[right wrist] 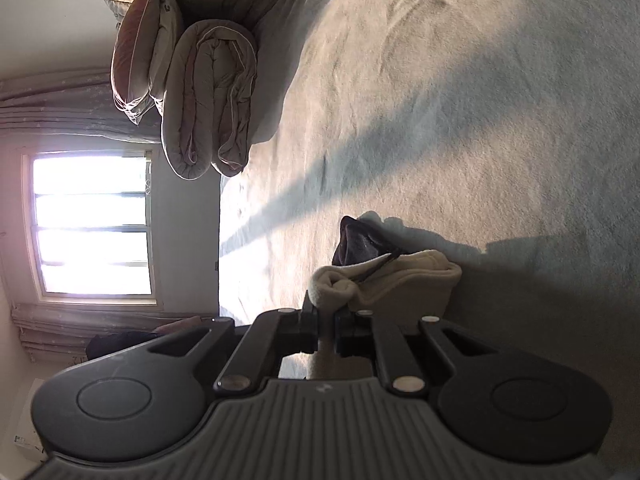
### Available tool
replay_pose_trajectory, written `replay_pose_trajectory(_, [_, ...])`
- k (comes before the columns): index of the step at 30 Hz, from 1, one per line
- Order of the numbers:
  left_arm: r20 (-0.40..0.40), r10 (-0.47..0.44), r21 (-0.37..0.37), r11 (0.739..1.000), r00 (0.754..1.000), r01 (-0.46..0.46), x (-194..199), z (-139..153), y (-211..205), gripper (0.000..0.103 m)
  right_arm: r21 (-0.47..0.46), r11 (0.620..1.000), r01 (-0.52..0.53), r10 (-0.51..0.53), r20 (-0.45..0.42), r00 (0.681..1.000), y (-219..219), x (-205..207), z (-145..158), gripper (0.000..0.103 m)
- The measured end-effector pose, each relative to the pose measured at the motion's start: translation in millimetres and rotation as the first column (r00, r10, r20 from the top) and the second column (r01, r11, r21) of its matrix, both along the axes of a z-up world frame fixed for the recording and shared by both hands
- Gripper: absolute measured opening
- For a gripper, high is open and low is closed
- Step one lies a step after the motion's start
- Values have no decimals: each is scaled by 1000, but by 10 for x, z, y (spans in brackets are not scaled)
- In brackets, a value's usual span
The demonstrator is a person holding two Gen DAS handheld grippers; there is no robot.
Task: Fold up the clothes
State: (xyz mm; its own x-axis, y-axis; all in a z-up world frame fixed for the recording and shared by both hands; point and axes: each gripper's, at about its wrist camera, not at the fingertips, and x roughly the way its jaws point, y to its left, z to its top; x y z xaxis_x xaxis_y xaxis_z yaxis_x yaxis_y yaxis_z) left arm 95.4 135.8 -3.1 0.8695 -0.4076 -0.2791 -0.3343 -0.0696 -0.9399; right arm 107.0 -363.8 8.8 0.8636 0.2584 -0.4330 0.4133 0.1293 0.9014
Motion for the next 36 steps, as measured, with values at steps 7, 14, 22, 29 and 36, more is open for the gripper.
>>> replay_pose_trajectory(7, [-52,32,99,995,998,-26,590,-108,-8,12,-65,998,-20,20,4,1000,90,652,-109,11])
replay_pose_trajectory(14, [-59,0,205,979,998,12,1132,-377,0,12,-163,984,-66,70,18,997,185,1173,-390,11])
replay_pose_trajectory(22, [5,-55,433,900,998,47,1373,-427,211,48,-145,981,-132,157,181,971,-123,1392,-547,39])
replay_pose_trajectory(29, [-94,-210,617,755,973,222,1312,-271,425,82,-289,942,-168,212,130,968,-479,1088,-434,51])
replay_pose_trajectory(36, [-164,-336,647,673,927,358,1036,-235,487,84,-318,913,-254,286,58,956,-557,706,-529,53])
